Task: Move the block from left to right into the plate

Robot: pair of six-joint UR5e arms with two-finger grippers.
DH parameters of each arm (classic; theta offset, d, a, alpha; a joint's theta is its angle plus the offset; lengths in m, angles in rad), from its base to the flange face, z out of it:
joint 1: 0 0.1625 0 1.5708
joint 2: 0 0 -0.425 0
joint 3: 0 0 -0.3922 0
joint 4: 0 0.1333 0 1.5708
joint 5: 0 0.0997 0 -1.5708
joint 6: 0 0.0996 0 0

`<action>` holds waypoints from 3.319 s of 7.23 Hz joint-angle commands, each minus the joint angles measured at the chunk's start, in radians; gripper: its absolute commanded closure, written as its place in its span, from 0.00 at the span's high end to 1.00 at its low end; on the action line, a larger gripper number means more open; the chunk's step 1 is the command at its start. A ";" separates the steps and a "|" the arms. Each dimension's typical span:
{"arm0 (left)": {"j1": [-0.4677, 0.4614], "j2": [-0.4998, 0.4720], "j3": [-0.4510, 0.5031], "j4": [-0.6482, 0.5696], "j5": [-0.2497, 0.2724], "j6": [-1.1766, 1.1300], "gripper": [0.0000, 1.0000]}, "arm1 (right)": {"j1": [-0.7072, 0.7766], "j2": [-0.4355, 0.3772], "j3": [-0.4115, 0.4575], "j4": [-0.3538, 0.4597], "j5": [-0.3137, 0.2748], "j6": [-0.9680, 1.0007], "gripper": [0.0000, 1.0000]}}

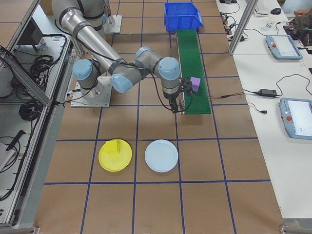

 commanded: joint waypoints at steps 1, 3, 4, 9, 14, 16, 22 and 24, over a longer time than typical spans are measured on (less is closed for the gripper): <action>0.000 0.000 0.000 0.000 0.000 0.000 1.00 | 0.181 0.083 -0.040 -0.064 0.049 0.356 1.00; 0.000 0.000 0.000 0.000 0.000 0.000 1.00 | 0.195 0.167 -0.051 -0.176 0.052 0.483 1.00; 0.000 0.000 0.000 0.000 0.000 0.000 1.00 | 0.197 0.172 -0.065 -0.181 0.108 0.547 1.00; 0.000 0.000 0.000 0.000 0.000 0.000 1.00 | 0.197 0.287 -0.094 -0.249 0.136 0.644 1.00; 0.000 0.000 0.000 0.000 0.000 0.000 1.00 | 0.195 0.313 -0.097 -0.270 -0.039 0.618 0.18; 0.000 0.000 0.000 0.000 0.000 0.000 1.00 | 0.194 0.234 -0.091 -0.246 -0.052 0.577 0.16; 0.000 0.000 0.000 0.000 0.000 0.000 1.00 | -0.215 0.173 0.008 -0.207 -0.164 -0.094 0.16; 0.000 0.000 0.000 0.000 0.000 0.000 1.00 | -0.295 0.177 0.045 -0.207 -0.170 -0.175 0.26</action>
